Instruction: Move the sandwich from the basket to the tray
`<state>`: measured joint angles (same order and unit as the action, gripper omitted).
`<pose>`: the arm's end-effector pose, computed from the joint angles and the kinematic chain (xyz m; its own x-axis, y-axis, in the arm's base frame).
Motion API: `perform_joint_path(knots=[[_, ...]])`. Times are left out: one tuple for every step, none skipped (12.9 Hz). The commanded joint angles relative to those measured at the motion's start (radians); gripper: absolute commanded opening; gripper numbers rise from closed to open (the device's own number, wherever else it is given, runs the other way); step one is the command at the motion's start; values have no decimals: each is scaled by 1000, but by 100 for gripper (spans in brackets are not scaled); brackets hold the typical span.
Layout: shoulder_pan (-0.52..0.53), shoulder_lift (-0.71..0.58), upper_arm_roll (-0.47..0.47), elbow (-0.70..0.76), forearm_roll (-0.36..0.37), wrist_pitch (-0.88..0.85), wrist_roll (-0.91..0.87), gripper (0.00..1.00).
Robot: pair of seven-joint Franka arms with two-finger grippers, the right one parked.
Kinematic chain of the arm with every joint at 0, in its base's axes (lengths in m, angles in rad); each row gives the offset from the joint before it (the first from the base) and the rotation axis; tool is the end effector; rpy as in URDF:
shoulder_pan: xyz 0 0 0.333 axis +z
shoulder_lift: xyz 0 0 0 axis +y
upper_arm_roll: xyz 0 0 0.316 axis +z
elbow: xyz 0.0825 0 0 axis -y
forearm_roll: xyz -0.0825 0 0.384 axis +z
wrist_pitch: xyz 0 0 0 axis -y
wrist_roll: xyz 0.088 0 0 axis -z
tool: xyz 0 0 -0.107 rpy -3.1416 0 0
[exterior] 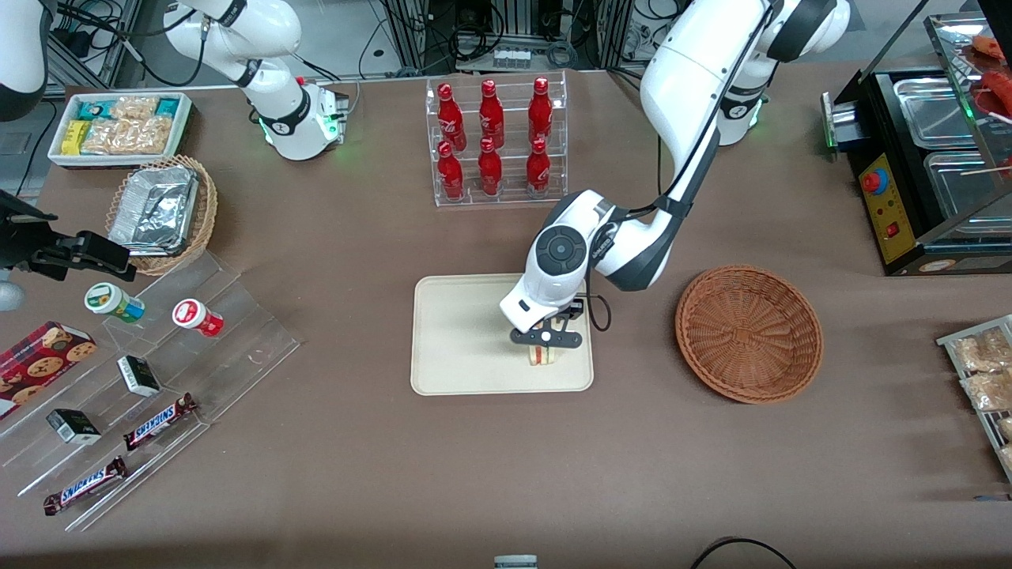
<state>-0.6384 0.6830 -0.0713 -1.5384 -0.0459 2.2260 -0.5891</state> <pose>0.5408 -0.4563 0.2536 0.9961 -0.0780 -0.0419 -0.0749 -0.9947 0.0700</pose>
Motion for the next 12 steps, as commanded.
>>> perform_joint_path(knots=[[9, -29, 7, 20, -18, -11, -4, 100], [11, -33, 7, 35, -9, -17, -8, 100], [13, -39, 8, 38, -6, -37, -2, 100], [22, -54, 13, 41, -6, -57, 9, 100], [46, -69, 19, 52, -6, -78, 23, 100], [63, -92, 21, 55, -5, -116, 44, 100], [77, -114, 22, 57, -6, -158, 73, 100], [98, -138, 24, 57, -6, -193, 90, 100], [130, -161, 25, 57, -5, -225, 95, 100], [161, -192, 25, 57, -5, -262, 101, 100], [199, -218, 24, 57, -5, -288, 104, 100], [235, -242, 24, 57, -5, -308, 138, 100]])
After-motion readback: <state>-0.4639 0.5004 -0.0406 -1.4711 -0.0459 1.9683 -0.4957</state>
